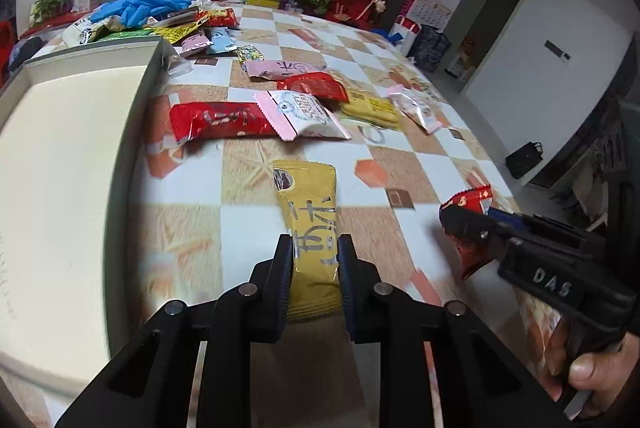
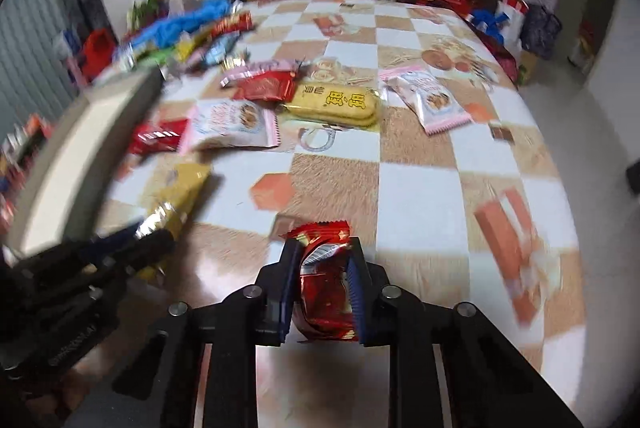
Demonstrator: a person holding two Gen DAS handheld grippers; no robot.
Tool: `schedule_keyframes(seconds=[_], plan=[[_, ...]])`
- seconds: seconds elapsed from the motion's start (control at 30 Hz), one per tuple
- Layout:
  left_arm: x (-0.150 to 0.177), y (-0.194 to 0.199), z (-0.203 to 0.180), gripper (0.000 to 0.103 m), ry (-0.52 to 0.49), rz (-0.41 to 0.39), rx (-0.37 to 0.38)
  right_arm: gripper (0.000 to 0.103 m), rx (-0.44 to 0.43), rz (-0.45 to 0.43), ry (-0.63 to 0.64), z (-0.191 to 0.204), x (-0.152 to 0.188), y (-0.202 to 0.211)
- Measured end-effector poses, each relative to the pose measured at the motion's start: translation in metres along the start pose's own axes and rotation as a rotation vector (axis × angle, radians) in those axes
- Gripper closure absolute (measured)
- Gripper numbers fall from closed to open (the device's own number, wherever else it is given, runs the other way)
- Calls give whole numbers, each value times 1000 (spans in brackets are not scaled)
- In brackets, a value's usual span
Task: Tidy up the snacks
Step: 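Grasp the yellow packet with the left tool while the right tool grasps the red packet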
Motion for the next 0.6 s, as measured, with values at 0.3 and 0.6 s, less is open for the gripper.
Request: schedule_keyframes(seconds=[0.3, 0.6], plan=[[1, 57, -2, 79, -36, -38, 16, 79, -57, -32, -82, 20, 16, 37], [-35, 104, 44, 79, -59, -114, -143, 79, -126, -106, 2, 83, -14, 66]])
Point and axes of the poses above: each gripper's, at about its wrist camera, not at the fingertips, and y roughly against the way its jaws point, z to its left, x to its underside, the point moved 6 cm from there along -y, roughly the way its jaws point, and after that the axes turned 7 degrees about -z, right-handed, at the moved point
